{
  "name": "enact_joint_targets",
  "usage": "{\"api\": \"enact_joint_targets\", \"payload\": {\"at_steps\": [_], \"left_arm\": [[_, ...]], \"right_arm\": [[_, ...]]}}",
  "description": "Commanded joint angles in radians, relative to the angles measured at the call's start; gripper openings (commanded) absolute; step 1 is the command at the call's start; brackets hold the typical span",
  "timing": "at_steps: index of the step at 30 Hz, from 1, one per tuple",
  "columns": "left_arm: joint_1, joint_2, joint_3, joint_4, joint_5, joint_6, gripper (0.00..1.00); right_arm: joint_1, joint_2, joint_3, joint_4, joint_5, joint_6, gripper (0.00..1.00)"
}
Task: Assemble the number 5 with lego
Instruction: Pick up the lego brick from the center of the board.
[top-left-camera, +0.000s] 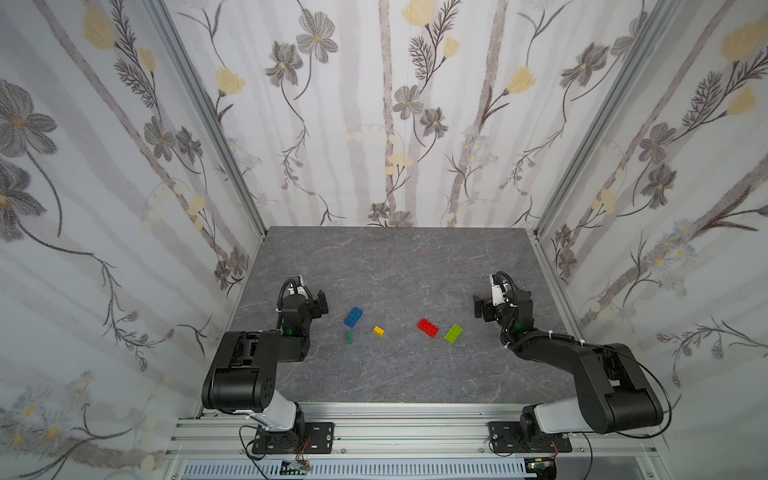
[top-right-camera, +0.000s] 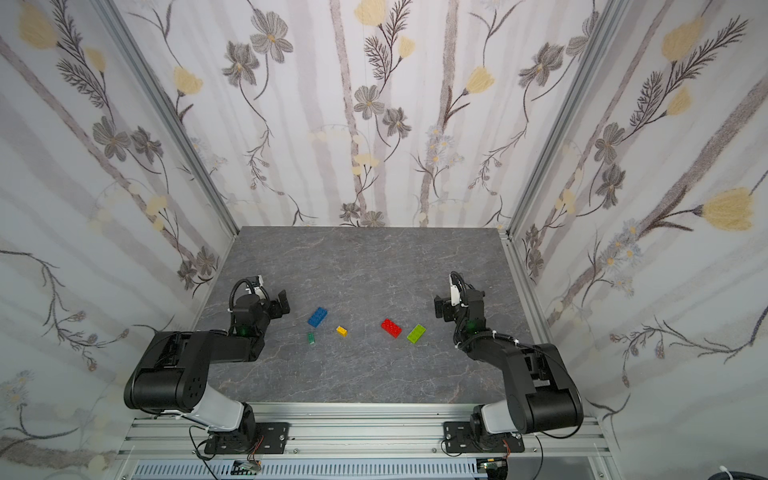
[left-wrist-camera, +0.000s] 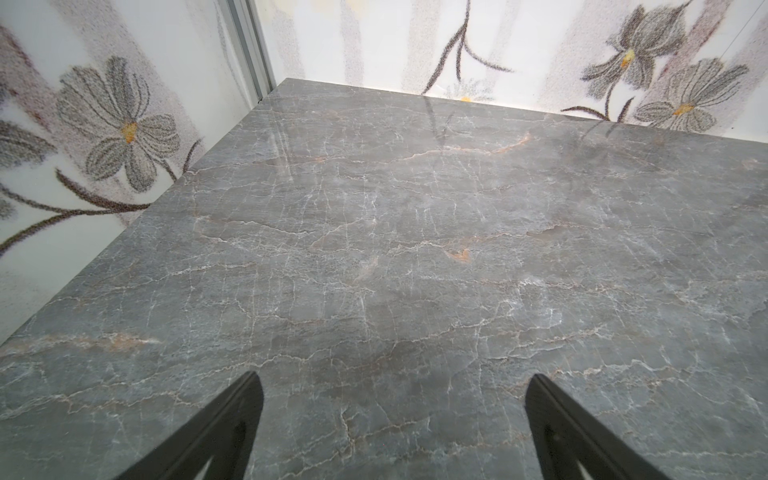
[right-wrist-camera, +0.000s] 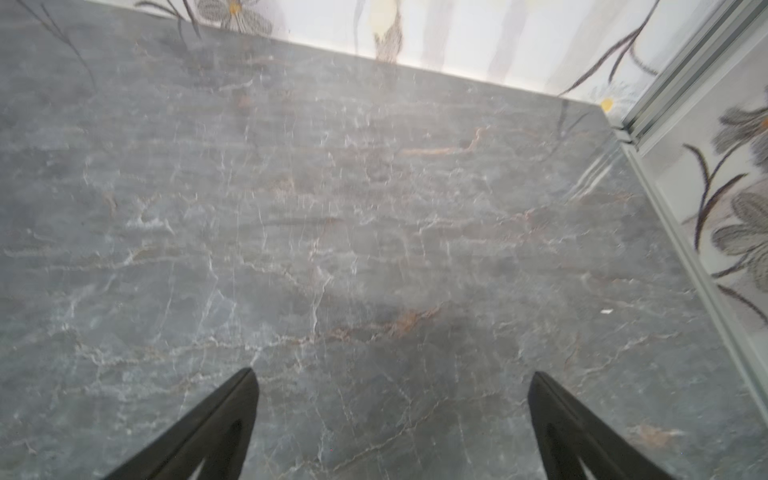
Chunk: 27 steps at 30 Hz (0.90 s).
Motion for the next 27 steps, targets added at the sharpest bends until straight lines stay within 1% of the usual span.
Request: {"api": "enact_joint_targets", "payload": {"at_steps": [1,3,6,7,9,11,12,14,15,16,17,18,20,22,24,26,27], "left_arm": [[-0.006,-0.081,0.058,-0.150,-0.024,0.000,1.00],[-0.006,-0.118,0.109,-0.282,-0.044,-0.023,1.00],[-0.008,-0.192,0.134,-0.376,-0.024,-0.050,1.00],[-0.007,-0.228,0.140,-0.416,-0.003,-0.088,1.00],[-0.006,-0.300,0.187,-0.577,-0.018,-0.246,1.00],[-0.001,-0.346,0.248,-0.729,-0.020,-0.370,1.00],[0.001,-0.354,0.270,-0.768,-0.009,-0.414,1.00],[0.005,-0.360,0.315,-0.859,0.053,-0.455,1.00],[0.004,-0.358,0.334,-0.903,0.081,-0.470,1.00],[0.001,-0.360,0.354,-0.947,0.126,-0.474,0.95],[-0.009,-0.366,0.357,-0.968,0.177,-0.464,0.88],[-0.021,-0.374,0.359,-0.987,0.204,-0.463,0.82],[-0.051,-0.401,0.352,-1.026,0.246,-0.475,0.73],[-0.075,-0.419,0.346,-1.081,0.274,-0.488,0.70],[-0.090,-0.429,0.344,-1.146,0.297,-0.511,0.66],[-0.107,-0.442,0.340,-1.216,0.315,-0.533,0.59],[-0.114,-0.452,0.332,-1.240,0.321,-0.544,0.58]], "right_arm": [[0.002,-0.067,0.051,-0.171,-0.005,0.040,1.00],[0.002,-0.105,0.051,-0.210,-0.022,0.075,1.00],[0.002,-0.188,0.058,-0.281,-0.030,0.162,1.00],[0.001,-0.224,0.068,-0.320,-0.035,0.193,1.00],[-0.002,-0.282,0.104,-0.436,-0.048,0.286,1.00],[-0.014,-0.322,0.149,-0.593,-0.026,0.442,1.00],[-0.023,-0.327,0.159,-0.619,-0.041,0.488,1.00],[-0.037,-0.316,0.192,-0.674,-0.132,0.534,1.00],[-0.038,-0.306,0.214,-0.709,-0.181,0.532,1.00],[-0.037,-0.292,0.242,-0.757,-0.230,0.533,0.95],[-0.033,-0.277,0.266,-0.793,-0.277,0.536,0.89],[-0.023,-0.268,0.287,-0.821,-0.308,0.532,0.83],[0.026,-0.261,0.323,-0.884,-0.322,0.525,0.79],[0.102,-0.251,0.356,-0.933,-0.317,0.505,0.74],[0.176,-0.219,0.392,-0.971,-0.311,0.491,0.67],[0.245,-0.168,0.429,-0.993,-0.319,0.487,0.58],[0.277,-0.147,0.434,-0.997,-0.319,0.485,0.57]]}}
